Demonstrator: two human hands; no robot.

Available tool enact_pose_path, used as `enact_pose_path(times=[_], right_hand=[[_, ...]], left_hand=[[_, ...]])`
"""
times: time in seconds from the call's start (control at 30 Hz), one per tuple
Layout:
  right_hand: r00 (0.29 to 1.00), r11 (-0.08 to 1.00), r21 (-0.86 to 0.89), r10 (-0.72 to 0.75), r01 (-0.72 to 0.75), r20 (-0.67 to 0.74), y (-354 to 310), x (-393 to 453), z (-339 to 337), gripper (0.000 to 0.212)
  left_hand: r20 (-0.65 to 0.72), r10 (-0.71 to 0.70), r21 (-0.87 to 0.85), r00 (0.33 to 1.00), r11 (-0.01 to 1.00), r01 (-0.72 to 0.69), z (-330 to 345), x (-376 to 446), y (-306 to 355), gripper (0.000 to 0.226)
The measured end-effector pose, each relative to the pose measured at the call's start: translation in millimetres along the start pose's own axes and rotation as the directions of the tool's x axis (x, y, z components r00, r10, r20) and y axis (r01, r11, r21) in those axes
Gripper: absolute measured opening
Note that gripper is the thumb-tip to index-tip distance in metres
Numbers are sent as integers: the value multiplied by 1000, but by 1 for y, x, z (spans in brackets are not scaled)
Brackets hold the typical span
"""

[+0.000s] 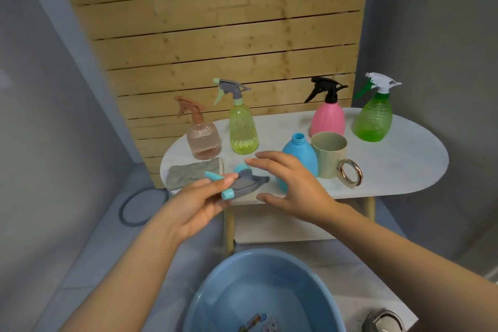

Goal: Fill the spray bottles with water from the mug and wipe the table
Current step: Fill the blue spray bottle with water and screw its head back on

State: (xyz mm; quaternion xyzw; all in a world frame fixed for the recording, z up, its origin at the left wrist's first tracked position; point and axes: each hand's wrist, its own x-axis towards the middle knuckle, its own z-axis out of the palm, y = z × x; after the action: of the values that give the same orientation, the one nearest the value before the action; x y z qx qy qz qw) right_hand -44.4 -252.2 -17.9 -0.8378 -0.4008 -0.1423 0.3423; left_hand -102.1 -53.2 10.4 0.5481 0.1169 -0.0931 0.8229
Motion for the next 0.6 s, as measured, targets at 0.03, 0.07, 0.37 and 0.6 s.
enact_pose_path(times=[0.03,0.07,0.37,0.6], right_hand=[[1000,1000,-7,-29,29,-3,-3,2,0,60],[999,999,6,-51,51,-20,-6,4,-2,56],[933,982,164,149,-99,-328,-6,20,-43,22],[797,925,288,363,-246,-483,0,37,-80,18]], left_hand=[[36,-5,-31,999,1000,6,3,-3,2,29],[65,-9,-62,998,998,13,5,-6,4,28],[10,138,-199,990,971,-133,43,8,10,25],[-10,445,542,895,755,-369,60,47,-6,19]])
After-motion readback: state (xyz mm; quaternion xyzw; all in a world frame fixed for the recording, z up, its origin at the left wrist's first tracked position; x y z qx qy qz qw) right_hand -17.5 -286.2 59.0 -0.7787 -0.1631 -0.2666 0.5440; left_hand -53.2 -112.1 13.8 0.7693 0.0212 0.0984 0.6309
